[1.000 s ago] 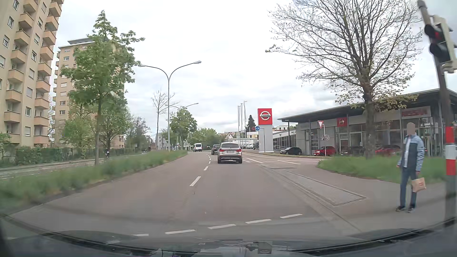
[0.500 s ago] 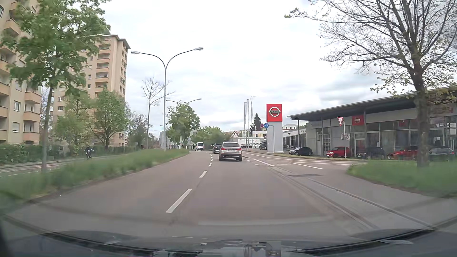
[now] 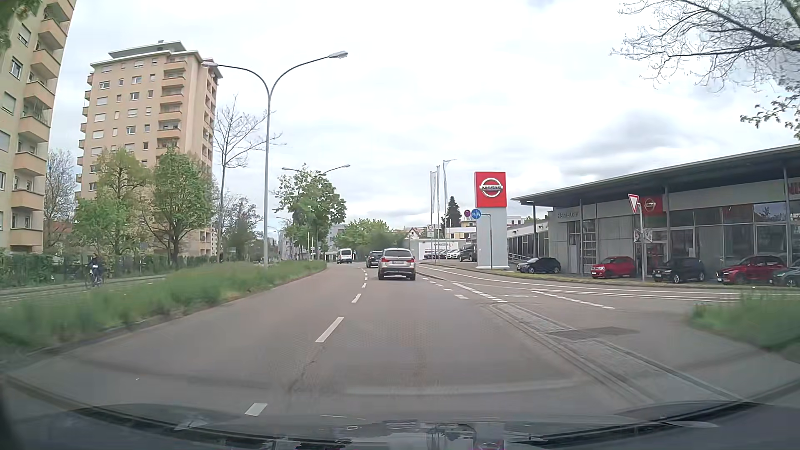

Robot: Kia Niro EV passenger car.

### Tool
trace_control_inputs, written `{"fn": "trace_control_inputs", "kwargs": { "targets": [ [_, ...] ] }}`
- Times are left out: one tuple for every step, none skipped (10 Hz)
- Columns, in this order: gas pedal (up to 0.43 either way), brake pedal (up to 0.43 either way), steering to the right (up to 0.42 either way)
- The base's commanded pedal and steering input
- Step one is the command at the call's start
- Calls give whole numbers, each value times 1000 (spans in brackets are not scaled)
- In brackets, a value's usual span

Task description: Follow the waypoints while adhering to traffic rules and regulations

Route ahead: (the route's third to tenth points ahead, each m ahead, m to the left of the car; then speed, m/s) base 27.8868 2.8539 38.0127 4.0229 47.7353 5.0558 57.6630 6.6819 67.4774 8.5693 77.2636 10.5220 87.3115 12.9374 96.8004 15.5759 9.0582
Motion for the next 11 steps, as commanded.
{"fn": "trace_control_inputs", "kwargs": {
  "targets": [
    [177,0,-9],
    [177,0,-14],
    [177,0,-16],
    [177,0,-16],
    [177,0,-17],
    [177,0,-18],
    [177,0,-18],
    [177,0,-20],
    [177,0,-20],
    [177,0,-20],
    [169,0,-20]
  ]
}}
